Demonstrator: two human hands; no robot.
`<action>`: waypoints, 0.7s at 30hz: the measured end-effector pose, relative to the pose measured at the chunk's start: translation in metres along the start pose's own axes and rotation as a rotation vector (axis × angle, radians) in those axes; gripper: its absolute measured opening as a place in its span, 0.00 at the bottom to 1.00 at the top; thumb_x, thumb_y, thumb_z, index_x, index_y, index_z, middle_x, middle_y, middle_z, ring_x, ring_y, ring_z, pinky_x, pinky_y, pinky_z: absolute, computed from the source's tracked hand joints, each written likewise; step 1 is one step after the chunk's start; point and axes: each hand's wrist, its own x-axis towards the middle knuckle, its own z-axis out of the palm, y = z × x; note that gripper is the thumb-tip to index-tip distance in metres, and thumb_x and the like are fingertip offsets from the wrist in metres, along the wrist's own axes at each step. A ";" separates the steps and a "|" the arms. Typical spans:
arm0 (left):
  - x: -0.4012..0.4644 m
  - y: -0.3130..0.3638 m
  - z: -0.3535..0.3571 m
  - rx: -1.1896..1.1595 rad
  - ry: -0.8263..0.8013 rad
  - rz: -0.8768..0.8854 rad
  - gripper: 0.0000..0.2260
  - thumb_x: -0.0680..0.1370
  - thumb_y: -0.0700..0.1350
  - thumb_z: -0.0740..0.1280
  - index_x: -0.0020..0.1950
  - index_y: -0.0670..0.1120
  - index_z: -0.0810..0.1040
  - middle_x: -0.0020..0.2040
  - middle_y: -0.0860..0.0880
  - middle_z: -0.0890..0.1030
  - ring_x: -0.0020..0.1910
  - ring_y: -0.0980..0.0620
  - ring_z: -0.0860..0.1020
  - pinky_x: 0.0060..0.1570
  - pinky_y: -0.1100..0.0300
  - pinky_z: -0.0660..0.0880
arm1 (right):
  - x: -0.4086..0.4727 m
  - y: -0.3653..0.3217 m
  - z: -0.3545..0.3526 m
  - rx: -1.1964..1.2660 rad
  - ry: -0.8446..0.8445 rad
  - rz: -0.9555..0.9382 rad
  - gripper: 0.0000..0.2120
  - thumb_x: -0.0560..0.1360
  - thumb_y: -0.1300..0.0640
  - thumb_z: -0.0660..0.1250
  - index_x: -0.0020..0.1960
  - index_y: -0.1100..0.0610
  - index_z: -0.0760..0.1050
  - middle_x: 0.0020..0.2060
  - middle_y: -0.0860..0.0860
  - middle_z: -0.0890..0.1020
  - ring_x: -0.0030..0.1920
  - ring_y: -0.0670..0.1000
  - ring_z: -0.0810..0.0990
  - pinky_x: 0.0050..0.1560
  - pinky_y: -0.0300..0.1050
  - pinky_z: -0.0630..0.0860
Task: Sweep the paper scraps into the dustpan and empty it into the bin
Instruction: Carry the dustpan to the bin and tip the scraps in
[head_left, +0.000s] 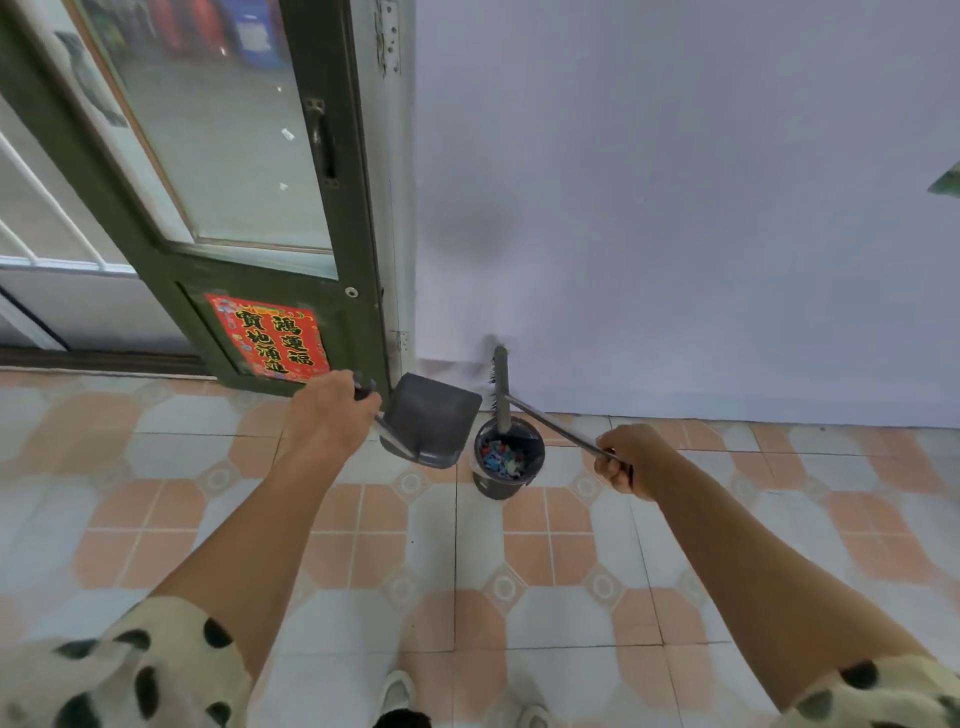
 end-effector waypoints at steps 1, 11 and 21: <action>0.003 -0.007 0.000 0.016 -0.014 0.009 0.14 0.77 0.49 0.66 0.53 0.39 0.78 0.51 0.39 0.80 0.49 0.39 0.78 0.47 0.51 0.74 | -0.003 0.001 0.010 0.001 -0.008 0.001 0.10 0.78 0.66 0.53 0.41 0.64 0.69 0.28 0.56 0.71 0.15 0.45 0.63 0.17 0.30 0.58; 0.024 -0.066 0.028 0.158 -0.158 0.061 0.12 0.77 0.50 0.64 0.51 0.42 0.79 0.49 0.41 0.81 0.48 0.40 0.78 0.41 0.56 0.70 | 0.006 0.023 0.097 -0.037 -0.052 0.069 0.10 0.78 0.66 0.53 0.46 0.64 0.73 0.25 0.54 0.71 0.15 0.45 0.64 0.17 0.33 0.60; 0.040 -0.091 0.080 0.177 -0.255 0.110 0.10 0.77 0.48 0.64 0.48 0.42 0.80 0.46 0.40 0.81 0.46 0.39 0.78 0.41 0.54 0.71 | 0.055 0.050 0.142 0.017 -0.021 0.220 0.08 0.78 0.66 0.50 0.50 0.61 0.67 0.28 0.54 0.69 0.12 0.45 0.62 0.16 0.29 0.58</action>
